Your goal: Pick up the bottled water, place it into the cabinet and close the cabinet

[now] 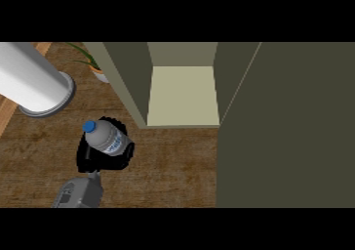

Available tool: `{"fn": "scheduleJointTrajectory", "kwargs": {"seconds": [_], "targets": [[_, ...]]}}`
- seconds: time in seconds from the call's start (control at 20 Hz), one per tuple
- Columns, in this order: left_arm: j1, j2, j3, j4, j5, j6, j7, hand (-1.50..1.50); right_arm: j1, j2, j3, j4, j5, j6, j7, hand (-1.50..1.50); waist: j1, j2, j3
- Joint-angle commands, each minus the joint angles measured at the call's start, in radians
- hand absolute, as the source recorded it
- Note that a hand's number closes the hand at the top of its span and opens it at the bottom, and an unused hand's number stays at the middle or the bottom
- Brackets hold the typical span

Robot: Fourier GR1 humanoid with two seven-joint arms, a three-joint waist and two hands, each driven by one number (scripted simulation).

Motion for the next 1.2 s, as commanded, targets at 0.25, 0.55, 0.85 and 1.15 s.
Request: {"fn": "scheduleJointTrajectory", "kwargs": {"seconds": [0.25,0.55,0.85,1.15], "targets": [[-0.095,-0.026,-0.225,-0.125,0.027,0.325,0.121,1.50,0.053,0.010,-0.019,-0.171,-0.121,-0.014,0.073,-1.50,-0.010,0.003,-0.001],[-0.225,-0.026,-0.338,-0.064,0.048,0.541,0.141,1.50,0.031,0.018,-0.001,-0.146,-0.101,0.015,0.032,-1.50,-0.020,0.005,-0.001],[-0.365,-0.026,-0.340,0.069,0.006,0.648,0.190,1.50,0.079,-0.002,-0.043,-0.199,-0.183,-0.011,0.068,-1.50,-0.028,0.006,-0.001],[-0.494,-0.026,-0.354,0.232,0.046,0.701,0.192,1.50,-0.043,-0.033,-0.037,-0.106,-0.195,-0.042,0.085,-1.50,-0.018,0.011,-0.001]]}}
